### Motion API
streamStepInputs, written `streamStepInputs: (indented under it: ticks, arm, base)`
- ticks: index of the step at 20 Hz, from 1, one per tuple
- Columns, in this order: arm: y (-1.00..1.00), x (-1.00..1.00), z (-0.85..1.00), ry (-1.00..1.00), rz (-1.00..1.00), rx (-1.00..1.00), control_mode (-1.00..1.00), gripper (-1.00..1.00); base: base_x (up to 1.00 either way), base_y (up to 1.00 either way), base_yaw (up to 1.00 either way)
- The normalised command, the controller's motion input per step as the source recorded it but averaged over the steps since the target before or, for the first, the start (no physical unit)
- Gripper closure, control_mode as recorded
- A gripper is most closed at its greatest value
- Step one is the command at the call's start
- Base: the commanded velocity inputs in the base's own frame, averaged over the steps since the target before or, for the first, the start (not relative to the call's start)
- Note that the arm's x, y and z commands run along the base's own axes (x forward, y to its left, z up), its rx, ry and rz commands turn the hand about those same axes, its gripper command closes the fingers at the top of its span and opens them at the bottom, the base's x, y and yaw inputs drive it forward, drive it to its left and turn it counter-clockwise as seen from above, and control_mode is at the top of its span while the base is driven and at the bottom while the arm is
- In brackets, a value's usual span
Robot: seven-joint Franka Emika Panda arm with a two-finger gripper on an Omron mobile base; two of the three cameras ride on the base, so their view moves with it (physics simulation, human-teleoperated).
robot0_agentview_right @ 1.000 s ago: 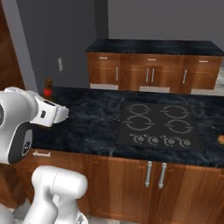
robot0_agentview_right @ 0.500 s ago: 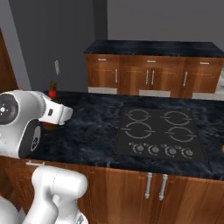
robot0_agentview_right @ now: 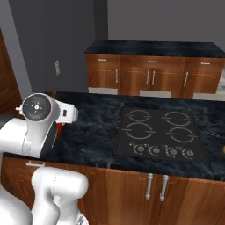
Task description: Open the cabinet directly in front. Then move the beer and the cup to the dining counter with the candle on it.
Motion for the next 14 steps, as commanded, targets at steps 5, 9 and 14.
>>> streamStepInputs:
  ticks: [5, 9, 14]
  arm:
    - [0.13, 0.33, -0.15, 0.01, 0.03, -0.06, -1.0, 1.0]
    - [0.16, 0.89, -0.34, 0.0, -0.01, -0.08, -1.0, 1.0]
    - [0.15, 0.92, -0.42, 0.0, 0.0, -0.08, -1.0, 1.0]
  base:
    - [0.0, 0.0, 0.0]
    - [0.0, 0.0, 0.0]
    - [0.0, 0.0, 0.0]
